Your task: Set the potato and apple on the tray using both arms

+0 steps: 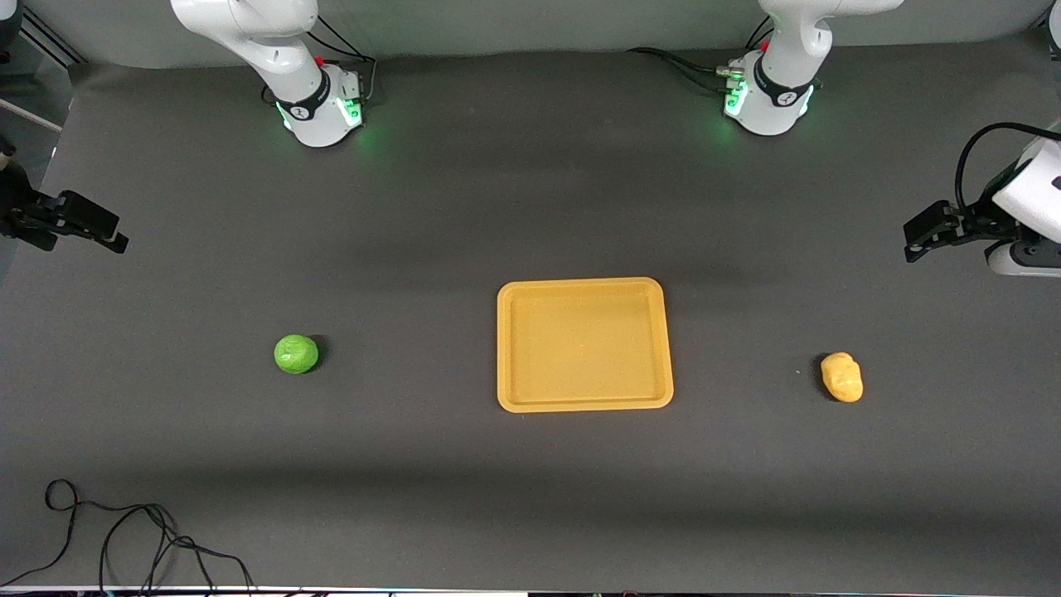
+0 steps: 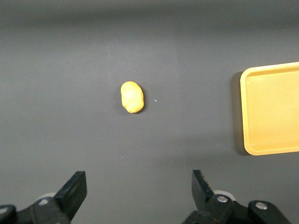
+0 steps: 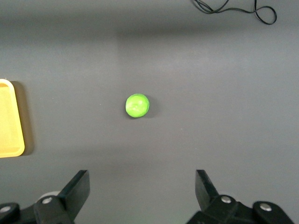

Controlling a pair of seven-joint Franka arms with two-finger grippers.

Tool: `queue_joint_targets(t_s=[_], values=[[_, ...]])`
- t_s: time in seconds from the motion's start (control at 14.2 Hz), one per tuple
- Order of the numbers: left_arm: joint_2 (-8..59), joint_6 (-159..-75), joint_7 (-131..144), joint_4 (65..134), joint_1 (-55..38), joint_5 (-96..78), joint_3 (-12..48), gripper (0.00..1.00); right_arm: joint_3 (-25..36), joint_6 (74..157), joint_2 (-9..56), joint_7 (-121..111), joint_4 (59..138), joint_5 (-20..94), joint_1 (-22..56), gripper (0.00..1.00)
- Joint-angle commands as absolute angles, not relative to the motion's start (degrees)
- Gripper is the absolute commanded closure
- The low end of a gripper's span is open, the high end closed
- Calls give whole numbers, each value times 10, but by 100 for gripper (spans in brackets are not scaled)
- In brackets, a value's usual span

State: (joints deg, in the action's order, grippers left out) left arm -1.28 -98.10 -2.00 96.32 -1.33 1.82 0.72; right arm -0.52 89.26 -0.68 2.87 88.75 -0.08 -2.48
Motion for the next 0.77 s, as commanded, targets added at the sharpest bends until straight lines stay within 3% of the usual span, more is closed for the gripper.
queue_joint_targets(t_s=[0.0,0.7], values=[[-11,-983,-26,957,-16,26,4,0,-4,885,-12,40,895,11,-23,0],[-10,-976,-26,959,-18,26,4,0,-4,885,1,40,888,11,-19,0]])
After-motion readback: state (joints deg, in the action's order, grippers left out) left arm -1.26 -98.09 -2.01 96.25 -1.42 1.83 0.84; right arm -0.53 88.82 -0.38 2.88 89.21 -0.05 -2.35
